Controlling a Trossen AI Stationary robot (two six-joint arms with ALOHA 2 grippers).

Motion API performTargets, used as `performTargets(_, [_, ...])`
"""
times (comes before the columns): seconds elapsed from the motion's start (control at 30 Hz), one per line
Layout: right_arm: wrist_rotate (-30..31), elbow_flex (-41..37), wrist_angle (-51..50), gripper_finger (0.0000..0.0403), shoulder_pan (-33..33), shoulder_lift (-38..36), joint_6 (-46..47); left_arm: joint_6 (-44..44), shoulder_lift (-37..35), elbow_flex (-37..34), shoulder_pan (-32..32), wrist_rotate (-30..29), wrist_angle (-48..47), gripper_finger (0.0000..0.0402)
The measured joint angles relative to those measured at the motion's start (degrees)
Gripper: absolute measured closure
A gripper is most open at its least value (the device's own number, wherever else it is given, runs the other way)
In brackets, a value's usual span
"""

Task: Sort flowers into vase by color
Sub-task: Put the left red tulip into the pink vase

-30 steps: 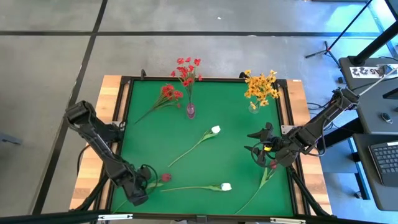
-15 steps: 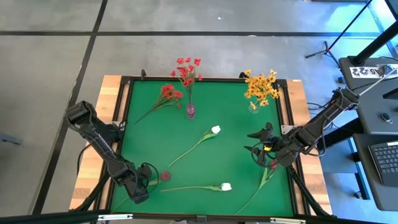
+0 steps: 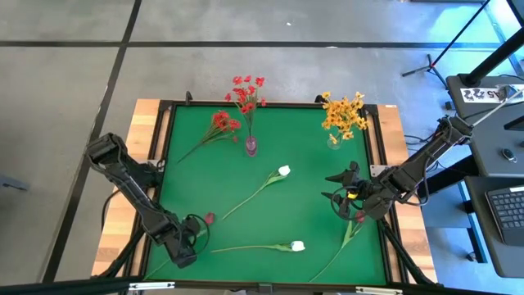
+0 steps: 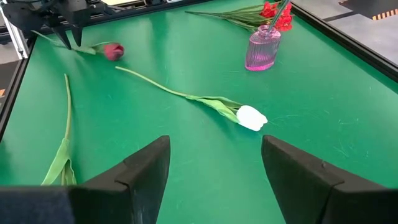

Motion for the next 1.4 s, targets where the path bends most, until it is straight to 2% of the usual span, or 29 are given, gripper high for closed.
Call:
performTargets(0.3, [-0.05,0.00,-0.03,0.0150,0.00,0.00,0.69,-0.21,4.67,0.46,0.52,3.40,-0.12,0.0300])
performTargets(0.57, [-0.05,0.00,-0.14,0.0150,0.00,0.00,0.70,-0.41,5.13,0.37,2.68,6.15,0.16,0.0305])
performTargets(0.67, [-0.06,0.00,-0.14,0.0150,0.00,0.00,0.70,-0.21,5.20,0.30,3.47,6.57,-0.15,0.0324])
performTargets(0.83, [-0.07,0.00,-0.17,0.0150,0.00,0.00,0.70,0.06,5.07,0.15,4.55,6.61,-0.67,0.0386])
performTargets(1.07, [-0.03,0.00,-0.20,0.0150,0.00,-0.01,0.70,2.51,4.33,-0.02,7.06,6.05,-0.64,0.0398])
performTargets(1.17, [-0.06,0.00,-0.38,0.0150,0.00,-0.02,0.70,2.67,2.15,-0.19,7.94,2.57,-1.36,0.0399])
performTargets(1.3, [-0.07,0.00,-0.48,0.0150,0.00,-0.02,0.69,3.34,-3.05,-0.37,9.17,-12.02,-1.99,0.0400])
performTargets(1.4, [-0.09,0.02,-0.51,0.0150,0.00,-0.02,0.76,5.64,-7.70,-0.26,9.51,-17.13,-1.96,0.0401])
